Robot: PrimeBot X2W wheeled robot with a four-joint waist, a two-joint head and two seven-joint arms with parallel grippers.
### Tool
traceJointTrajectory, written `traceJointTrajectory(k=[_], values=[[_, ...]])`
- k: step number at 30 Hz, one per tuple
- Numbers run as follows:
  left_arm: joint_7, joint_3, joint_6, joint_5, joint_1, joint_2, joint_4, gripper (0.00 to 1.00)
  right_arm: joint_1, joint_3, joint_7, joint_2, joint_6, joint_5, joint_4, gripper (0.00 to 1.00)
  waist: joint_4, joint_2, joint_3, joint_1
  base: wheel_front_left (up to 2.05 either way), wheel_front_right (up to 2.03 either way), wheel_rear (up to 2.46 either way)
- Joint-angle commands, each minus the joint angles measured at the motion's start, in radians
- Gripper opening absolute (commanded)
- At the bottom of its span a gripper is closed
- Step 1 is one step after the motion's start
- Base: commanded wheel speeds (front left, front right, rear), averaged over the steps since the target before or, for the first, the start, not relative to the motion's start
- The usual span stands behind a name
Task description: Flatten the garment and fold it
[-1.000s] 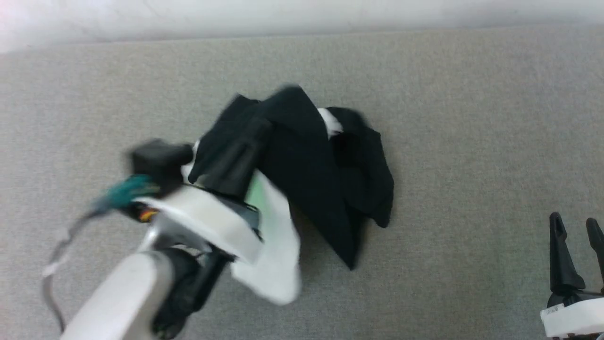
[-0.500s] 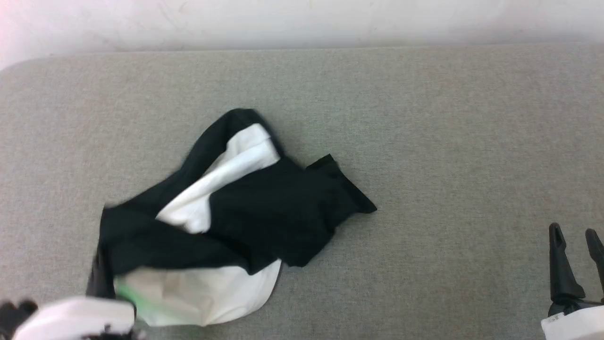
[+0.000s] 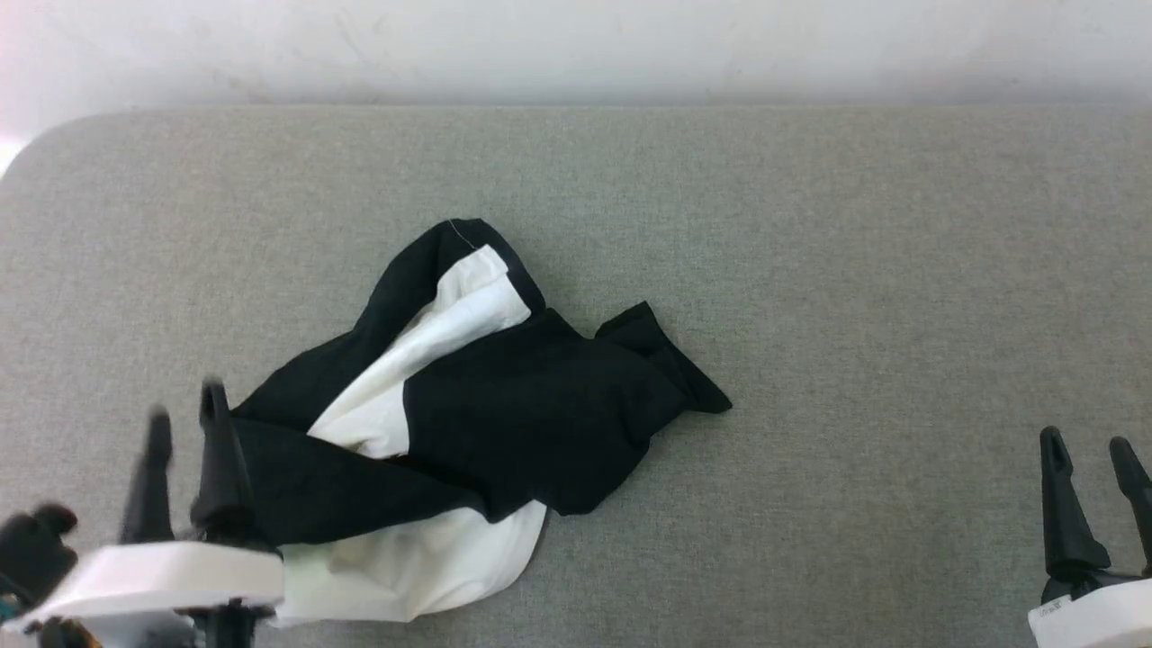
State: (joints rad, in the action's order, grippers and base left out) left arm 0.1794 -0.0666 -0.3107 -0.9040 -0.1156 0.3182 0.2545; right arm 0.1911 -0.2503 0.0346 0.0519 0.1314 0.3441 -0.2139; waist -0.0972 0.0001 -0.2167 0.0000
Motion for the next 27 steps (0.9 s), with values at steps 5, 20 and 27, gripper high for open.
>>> traceJointTrajectory(k=[5, 20, 27], values=[[0.067, -0.067, 0.040, 0.267, 0.064, 0.091, 0.131, 1.00, 0.006, 0.006, -0.011, -0.002, -0.001, 0.009, 0.007, 1.00, 0.016, -0.0001, 0.019, 0.0000, 0.00, 0.00, 0.00], [0.082, -0.107, 0.054, 0.636, -0.032, -0.021, 0.092, 1.00, 0.008, 0.026, -0.002, -0.002, -0.001, -0.012, -0.024, 1.00, -0.005, -0.0001, 0.009, 0.0000, 0.00, 0.00, 0.00], [0.082, -0.089, 0.108, 0.647, -0.001, -0.078, 0.075, 1.00, -0.137, 0.172, 0.173, -0.002, -0.001, -0.119, -0.107, 1.00, -0.053, -0.0001, -0.030, 0.0000, 0.00, 0.00, 0.00]])
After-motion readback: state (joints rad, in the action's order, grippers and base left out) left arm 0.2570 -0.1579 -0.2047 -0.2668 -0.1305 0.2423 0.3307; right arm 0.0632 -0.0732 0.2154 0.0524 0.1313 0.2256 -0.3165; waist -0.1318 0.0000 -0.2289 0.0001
